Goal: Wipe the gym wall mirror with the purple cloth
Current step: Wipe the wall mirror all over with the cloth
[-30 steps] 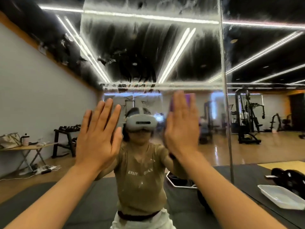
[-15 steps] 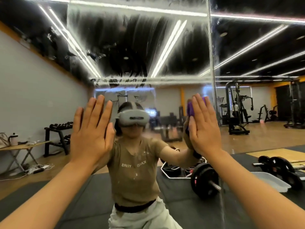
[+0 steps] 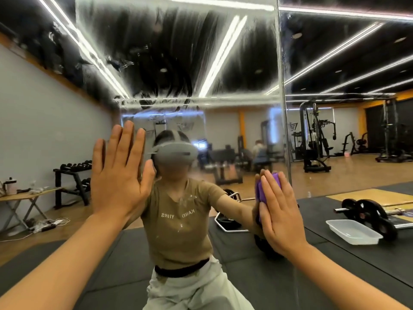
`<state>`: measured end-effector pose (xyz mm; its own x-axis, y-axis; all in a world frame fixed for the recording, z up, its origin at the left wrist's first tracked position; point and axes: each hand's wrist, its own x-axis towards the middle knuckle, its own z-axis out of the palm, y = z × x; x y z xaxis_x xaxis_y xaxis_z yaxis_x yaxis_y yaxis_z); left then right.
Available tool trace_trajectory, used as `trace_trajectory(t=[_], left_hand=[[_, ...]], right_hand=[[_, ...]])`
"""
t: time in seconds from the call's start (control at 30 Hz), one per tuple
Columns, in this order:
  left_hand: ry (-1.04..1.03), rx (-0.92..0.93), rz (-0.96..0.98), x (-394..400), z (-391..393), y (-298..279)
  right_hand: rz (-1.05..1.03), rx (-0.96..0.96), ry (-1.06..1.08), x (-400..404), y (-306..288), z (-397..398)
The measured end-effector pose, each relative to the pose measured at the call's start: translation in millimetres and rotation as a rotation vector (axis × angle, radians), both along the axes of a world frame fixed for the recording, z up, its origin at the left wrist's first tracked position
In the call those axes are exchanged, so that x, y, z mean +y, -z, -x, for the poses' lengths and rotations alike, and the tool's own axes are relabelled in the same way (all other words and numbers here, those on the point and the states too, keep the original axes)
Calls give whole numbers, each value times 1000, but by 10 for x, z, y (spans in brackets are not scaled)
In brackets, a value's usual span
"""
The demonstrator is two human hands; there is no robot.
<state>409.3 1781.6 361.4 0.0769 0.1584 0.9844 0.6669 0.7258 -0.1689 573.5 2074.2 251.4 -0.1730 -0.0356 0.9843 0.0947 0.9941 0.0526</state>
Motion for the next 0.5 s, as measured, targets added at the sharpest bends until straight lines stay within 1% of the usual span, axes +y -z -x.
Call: trace_trajectory(t=[0.2,0.27,0.37,0.43,0.5], left_hand=[[-1,19,-4,9,31,-1],[-3,21,-9,22,37,4],[-6,34,-9,19,50,7],[-9,41,-9,15,64,2],[-10,48,-9,16,65,-2]], right_hand=[[3,101,5,61,-1128,86],[27,154,-6,53,-1316,117],[85,223,-23,-21,-1151,178],[43,215,-25,-50,-812,181],[-42,146,-17,-17,-368,143]])
